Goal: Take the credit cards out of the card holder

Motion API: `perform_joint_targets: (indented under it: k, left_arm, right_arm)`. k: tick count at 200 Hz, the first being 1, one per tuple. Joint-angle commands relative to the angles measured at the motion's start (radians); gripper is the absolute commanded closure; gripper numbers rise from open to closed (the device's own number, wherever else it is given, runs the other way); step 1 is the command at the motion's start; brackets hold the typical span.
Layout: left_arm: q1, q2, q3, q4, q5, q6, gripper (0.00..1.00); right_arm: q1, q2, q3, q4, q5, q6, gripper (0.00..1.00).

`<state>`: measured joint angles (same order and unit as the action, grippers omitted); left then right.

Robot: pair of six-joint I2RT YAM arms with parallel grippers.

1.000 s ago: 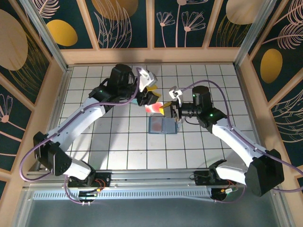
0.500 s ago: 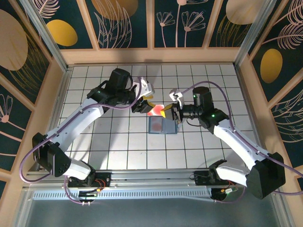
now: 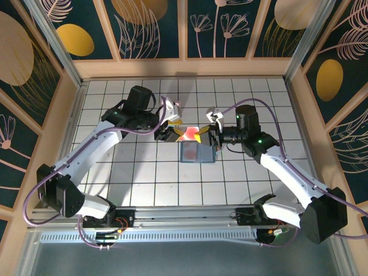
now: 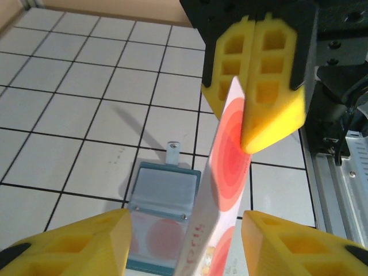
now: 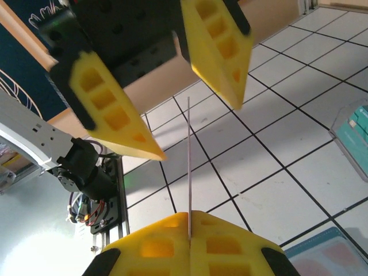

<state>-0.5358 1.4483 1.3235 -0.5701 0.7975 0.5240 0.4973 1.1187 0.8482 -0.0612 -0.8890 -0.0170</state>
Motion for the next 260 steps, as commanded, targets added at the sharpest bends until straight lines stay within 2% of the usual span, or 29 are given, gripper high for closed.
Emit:
perform_joint_targets:
  k: [1, 11, 23, 42, 62, 71, 82, 98, 136, 157, 174, 210, 260]
  left_arm:
    - [-0.001, 0.049, 0.052, -0.094, 0.078, 0.087, 0.53]
    - [-0.001, 0.059, 0.064, -0.119, 0.087, 0.106, 0.57]
    - [0.000, 0.067, 0.075, -0.143, 0.098, 0.129, 0.67]
    - [-0.001, 0.069, 0.078, -0.153, 0.097, 0.151, 1.00]
    - [-0.001, 0.064, 0.068, -0.106, 0.054, 0.115, 1.00]
    - [0.000, 0.055, 0.053, -0.048, 0.000, 0.066, 1.00]
    - [0.000, 0.047, 0.032, 0.016, -0.081, 0.022, 1.00]
    - [0.006, 0.060, 0.037, 0.043, -0.162, 0.018, 1.00]
    - [0.068, 0.173, 0.121, 0.039, -0.313, 0.051, 1.00]
    - [0.111, 0.258, 0.184, 0.041, -0.413, 0.094, 1.00]
    - [0.150, 0.354, 0.255, 0.024, -0.448, 0.138, 1.00]
    - [0.228, 0.474, 0.379, 0.060, -0.430, 0.184, 1.00]
    - [0.251, 0.589, 0.450, 0.076, -0.406, 0.265, 1.00]
  right_arm:
    - [-0.005, -0.026, 0.013, 0.038, -0.029, 0.005, 1.00]
    - [-0.005, -0.030, 0.010, 0.042, -0.028, 0.006, 1.00]
    - [-0.005, -0.030, 0.006, 0.046, -0.020, 0.008, 1.00]
    - [-0.006, -0.025, 0.005, 0.052, 0.011, 0.011, 1.00]
    - [-0.005, -0.019, 0.012, 0.033, 0.079, 0.008, 1.00]
    - [-0.006, -0.021, 0.015, 0.017, 0.121, 0.004, 0.93]
    - [-0.005, -0.028, 0.014, 0.008, 0.190, 0.007, 0.71]
    - [-0.008, -0.051, 0.006, 0.010, 0.338, 0.030, 0.57]
    - [-0.034, -0.116, -0.007, 0.010, 0.637, 0.124, 0.43]
    - [-0.047, -0.136, -0.004, -0.021, 0.777, 0.174, 0.42]
    - [-0.049, -0.143, 0.000, -0.047, 0.848, 0.206, 0.42]
    - [-0.049, -0.173, -0.015, -0.082, 0.981, 0.272, 0.42]
    - [-0.052, -0.211, 0.002, -0.134, 1.109, 0.299, 0.41]
